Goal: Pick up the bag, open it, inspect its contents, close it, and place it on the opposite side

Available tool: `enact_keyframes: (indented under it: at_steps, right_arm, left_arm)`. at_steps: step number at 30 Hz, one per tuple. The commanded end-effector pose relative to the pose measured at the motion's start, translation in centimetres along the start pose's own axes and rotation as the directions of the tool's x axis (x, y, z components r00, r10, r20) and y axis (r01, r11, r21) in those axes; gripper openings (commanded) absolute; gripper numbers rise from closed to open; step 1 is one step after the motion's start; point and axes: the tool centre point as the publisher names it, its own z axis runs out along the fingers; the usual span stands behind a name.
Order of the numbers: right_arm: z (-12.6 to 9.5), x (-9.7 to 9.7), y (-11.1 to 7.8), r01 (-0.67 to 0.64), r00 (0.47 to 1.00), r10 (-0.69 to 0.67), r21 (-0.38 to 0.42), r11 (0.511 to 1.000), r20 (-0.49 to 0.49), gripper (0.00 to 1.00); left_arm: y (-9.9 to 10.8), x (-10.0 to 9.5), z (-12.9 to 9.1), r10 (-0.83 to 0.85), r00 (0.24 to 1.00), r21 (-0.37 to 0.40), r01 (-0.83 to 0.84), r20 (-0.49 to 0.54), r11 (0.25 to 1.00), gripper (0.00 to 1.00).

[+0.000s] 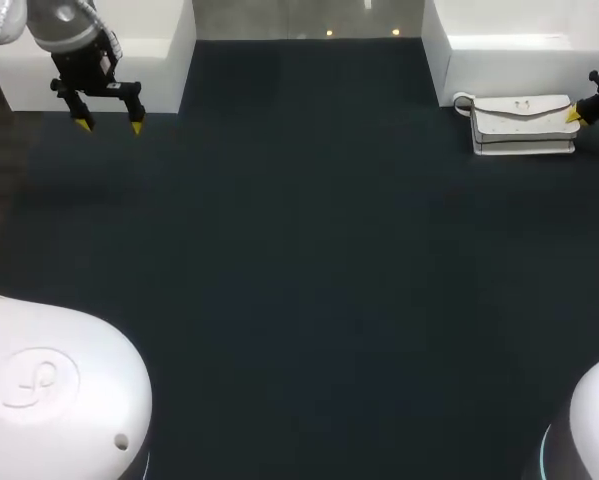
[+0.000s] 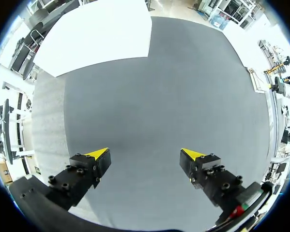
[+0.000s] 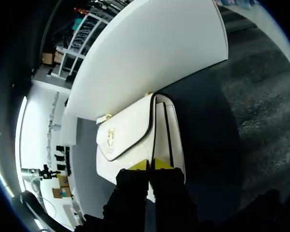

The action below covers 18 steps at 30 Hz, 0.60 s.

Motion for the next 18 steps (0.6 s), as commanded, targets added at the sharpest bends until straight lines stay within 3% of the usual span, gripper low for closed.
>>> enact_keyframes:
  at_steps: [1,18]
  right_arm:
    - [0.3,-0.5,1.4,0.007,1.000,-0.005,0.292,0.957,-0.007,0.00]
    - [-0.5,-2.8,2.7,0.000,1.000,0.008,0.350,0.937,-0.021,0.00]
  left_arm:
    - [0.1,0.0,0.0,0.000,1.000,0.002,0.000,0.001,1.000,1.00]
    - [0.1,0.0,0.0,0.000,1.000,0.002,0.000,0.001,1.000,1.00]
